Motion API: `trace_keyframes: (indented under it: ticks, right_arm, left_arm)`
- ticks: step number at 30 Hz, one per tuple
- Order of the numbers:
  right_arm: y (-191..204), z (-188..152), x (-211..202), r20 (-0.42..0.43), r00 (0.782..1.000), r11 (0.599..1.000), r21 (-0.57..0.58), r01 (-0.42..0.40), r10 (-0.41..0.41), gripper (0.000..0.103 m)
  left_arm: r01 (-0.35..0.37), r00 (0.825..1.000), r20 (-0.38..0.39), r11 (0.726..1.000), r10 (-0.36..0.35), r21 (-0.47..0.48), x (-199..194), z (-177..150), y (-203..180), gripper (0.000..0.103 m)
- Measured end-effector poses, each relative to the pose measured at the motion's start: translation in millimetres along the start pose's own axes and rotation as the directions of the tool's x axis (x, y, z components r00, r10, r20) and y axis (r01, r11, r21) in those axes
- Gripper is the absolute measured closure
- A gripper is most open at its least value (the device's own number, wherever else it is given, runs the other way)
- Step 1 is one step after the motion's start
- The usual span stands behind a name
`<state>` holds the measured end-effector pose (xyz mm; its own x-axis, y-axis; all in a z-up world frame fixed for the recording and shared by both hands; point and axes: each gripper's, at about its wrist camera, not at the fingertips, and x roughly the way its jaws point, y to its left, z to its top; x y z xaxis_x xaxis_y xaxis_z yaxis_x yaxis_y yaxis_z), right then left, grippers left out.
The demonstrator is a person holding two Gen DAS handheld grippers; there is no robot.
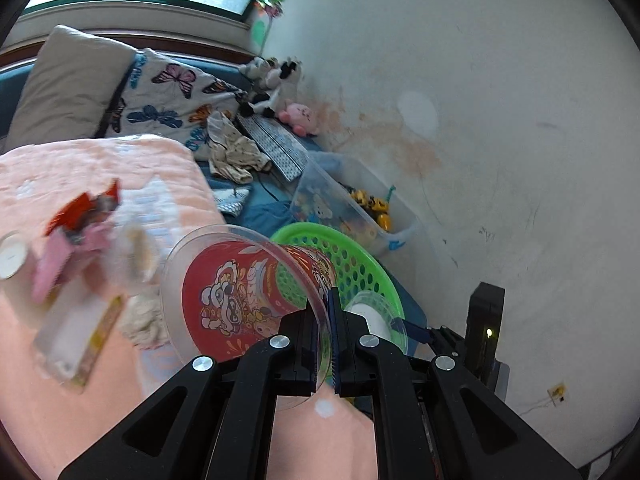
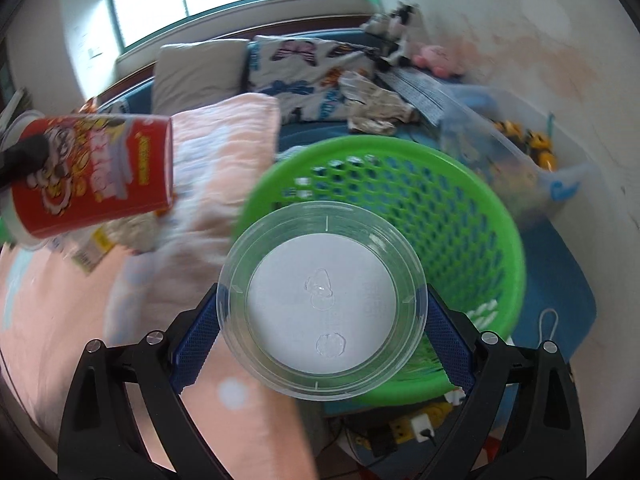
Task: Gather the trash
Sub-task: 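Drop the clear lid and red snack cup into the green basket with both grippers, then reach the left tool to the milk carton and grasp it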
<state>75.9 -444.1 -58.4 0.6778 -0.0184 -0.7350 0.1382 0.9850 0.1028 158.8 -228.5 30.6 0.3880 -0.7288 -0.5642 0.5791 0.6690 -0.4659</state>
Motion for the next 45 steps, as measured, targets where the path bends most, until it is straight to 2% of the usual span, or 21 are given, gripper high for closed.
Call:
trace_keyframes:
  ticks: [5, 11, 20, 23, 24, 26, 27, 28, 37, 45]
  right_arm:
    - [-28, -1, 14, -0.029, 0.999, 0.999, 0.043, 0.015, -0.014, 0.009]
    - [-44, -4, 21, -0.04, 0.999, 0.996, 0.089, 0.018, -0.014, 0.007]
    - [-48, -13, 2, -0.005, 0.999, 0.996, 0.08, 0.043, -0.043, 0.006]
    - [-51, -17, -8, 0.019, 0.999, 0.995, 0.09, 0.043, -0.044, 0.006]
    - [-51, -17, -10, 0.024, 0.999, 0.995, 0.093, 0.041, -0.044, 0.006]
    - [-51, -17, -15, 0.032, 0.999, 0.994, 0.098, 0.038, -0.041, 0.006]
    - [-51, -18, -18, 0.04, 0.998, 0.994, 0.098, 0.041, -0.045, 0.006]
    - [-51, -17, -19, 0.045, 0.998, 0.994, 0.098, 0.045, -0.05, 0.006]
    - [-43, -18, -35, 0.074, 0.996, 0.995, 0.091, 0.035, -0.042, 0.006]
    - [-11, -10, -45, 0.097, 0.995, 0.999, 0.048, -0.021, 0.016, 0.006]
  left_arm:
    - [0.008, 0.998, -0.057, 1.0, -0.007, 0.01, 34, 7, -14, 0.098]
    - [0.0, 0.992, -0.125, 0.999, 0.005, 0.036, 72, 8, -22, 0.098]
    - [-0.007, 0.979, -0.204, 0.999, 0.014, 0.037, 108, 5, -27, 0.097]
    - [-0.013, 0.975, -0.223, 0.999, 0.021, 0.034, 113, 2, -26, 0.092]
    - [-0.01, 0.974, -0.225, 0.999, 0.018, 0.035, 113, 1, -26, 0.09]
    - [-0.011, 0.974, -0.228, 0.999, 0.019, 0.039, 113, -1, -27, 0.076]
    - [-0.013, 0.975, -0.221, 0.999, 0.022, 0.041, 111, -1, -28, 0.065]
    - [-0.015, 0.976, -0.216, 0.999, 0.024, 0.045, 110, -1, -29, 0.062]
    - [-0.019, 0.985, -0.171, 0.999, 0.026, 0.045, 81, -5, -24, 0.062]
    - [-0.114, 0.99, -0.081, 0.992, 0.117, 0.045, 27, -4, 0, 0.062]
